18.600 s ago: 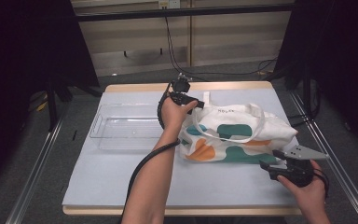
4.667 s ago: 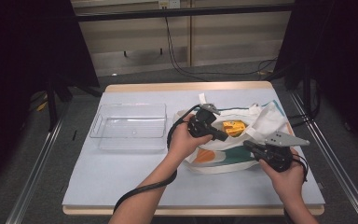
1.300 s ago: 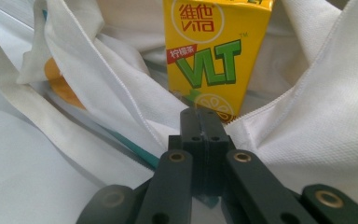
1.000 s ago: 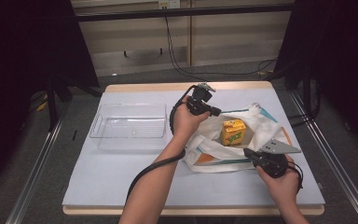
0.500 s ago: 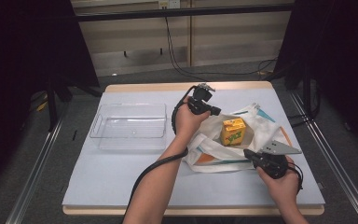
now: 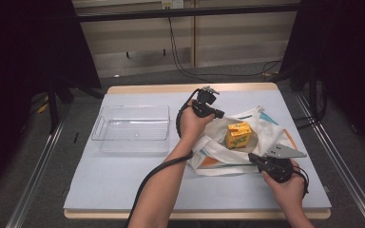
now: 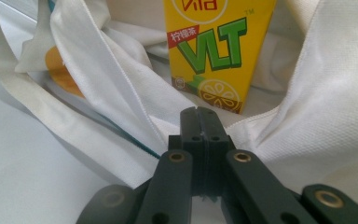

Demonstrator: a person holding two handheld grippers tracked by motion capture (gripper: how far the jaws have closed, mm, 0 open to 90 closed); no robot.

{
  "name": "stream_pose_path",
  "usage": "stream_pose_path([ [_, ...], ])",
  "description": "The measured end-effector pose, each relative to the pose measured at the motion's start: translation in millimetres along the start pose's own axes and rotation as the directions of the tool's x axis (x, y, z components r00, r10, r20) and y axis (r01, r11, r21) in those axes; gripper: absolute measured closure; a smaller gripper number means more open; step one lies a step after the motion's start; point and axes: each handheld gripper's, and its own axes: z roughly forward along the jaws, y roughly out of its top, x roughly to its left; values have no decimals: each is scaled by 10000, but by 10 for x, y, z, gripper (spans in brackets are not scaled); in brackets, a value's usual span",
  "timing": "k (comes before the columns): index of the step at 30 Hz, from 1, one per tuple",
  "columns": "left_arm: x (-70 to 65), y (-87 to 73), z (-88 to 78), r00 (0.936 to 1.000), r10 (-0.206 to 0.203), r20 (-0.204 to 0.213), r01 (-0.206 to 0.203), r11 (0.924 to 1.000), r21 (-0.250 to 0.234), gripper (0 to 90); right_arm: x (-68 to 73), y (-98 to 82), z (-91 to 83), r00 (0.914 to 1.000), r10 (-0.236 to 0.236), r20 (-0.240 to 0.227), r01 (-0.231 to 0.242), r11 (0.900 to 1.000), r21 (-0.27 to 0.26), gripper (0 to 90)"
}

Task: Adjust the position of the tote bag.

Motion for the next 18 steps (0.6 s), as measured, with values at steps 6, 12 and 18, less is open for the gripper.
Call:
stream_pose_path([
  [6,4,-23,30,9999,-31,-127,32,10000,43,900,-9,-27,3,9999,88,-49,-87,10000,28,900],
  [12,15,-66,68,9999,0,-169,3,9999,163,900,-10,-42,19,10000,61,-44,-60,9999,103,900],
  [18,23,-111,98,9998,-118,-149,122,9996,243,900,-14,-42,23,9999,48,-96,-47,9999,130,900],
])
